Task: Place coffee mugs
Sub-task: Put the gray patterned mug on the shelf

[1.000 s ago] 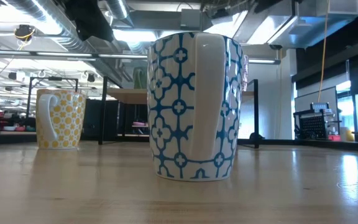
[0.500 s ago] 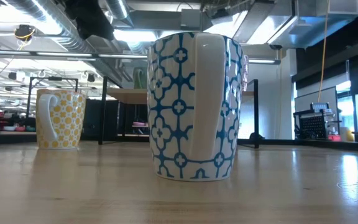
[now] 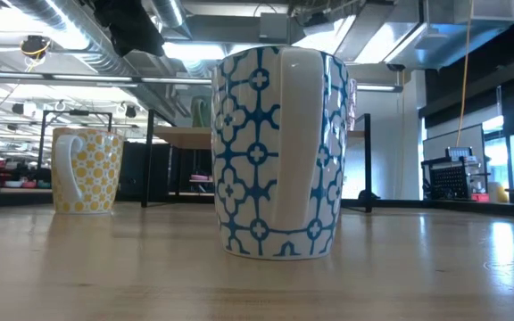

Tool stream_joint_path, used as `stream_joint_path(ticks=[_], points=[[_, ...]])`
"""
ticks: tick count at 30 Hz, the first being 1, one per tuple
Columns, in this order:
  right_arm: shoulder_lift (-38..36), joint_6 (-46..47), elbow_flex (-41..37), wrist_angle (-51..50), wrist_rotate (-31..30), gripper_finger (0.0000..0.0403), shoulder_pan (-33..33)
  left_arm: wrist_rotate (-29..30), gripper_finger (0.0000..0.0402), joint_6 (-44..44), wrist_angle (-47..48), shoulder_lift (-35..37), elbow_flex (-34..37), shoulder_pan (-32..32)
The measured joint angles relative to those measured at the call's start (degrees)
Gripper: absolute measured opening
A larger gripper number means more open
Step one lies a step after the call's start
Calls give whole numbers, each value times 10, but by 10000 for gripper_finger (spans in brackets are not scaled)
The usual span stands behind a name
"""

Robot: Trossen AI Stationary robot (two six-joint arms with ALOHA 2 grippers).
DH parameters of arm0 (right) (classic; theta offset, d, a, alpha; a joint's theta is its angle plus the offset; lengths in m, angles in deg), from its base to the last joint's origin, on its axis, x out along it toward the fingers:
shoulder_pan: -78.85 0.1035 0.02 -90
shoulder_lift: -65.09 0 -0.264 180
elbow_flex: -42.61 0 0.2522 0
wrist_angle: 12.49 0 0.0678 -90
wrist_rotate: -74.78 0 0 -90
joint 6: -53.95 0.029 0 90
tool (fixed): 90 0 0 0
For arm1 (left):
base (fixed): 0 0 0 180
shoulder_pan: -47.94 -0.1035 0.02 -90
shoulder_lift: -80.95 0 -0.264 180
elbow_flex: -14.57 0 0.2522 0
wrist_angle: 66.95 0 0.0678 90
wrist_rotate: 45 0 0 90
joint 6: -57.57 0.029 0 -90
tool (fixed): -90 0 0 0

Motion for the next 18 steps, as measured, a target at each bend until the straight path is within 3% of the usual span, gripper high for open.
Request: stream_joint_path(ticks=[9,18], points=[[0,113,-45,-36,74,287,27,0,105,-2,1,0,0,0],[0,145,-111,-1,110,300,32,0,105,-4,1,0,0,0]])
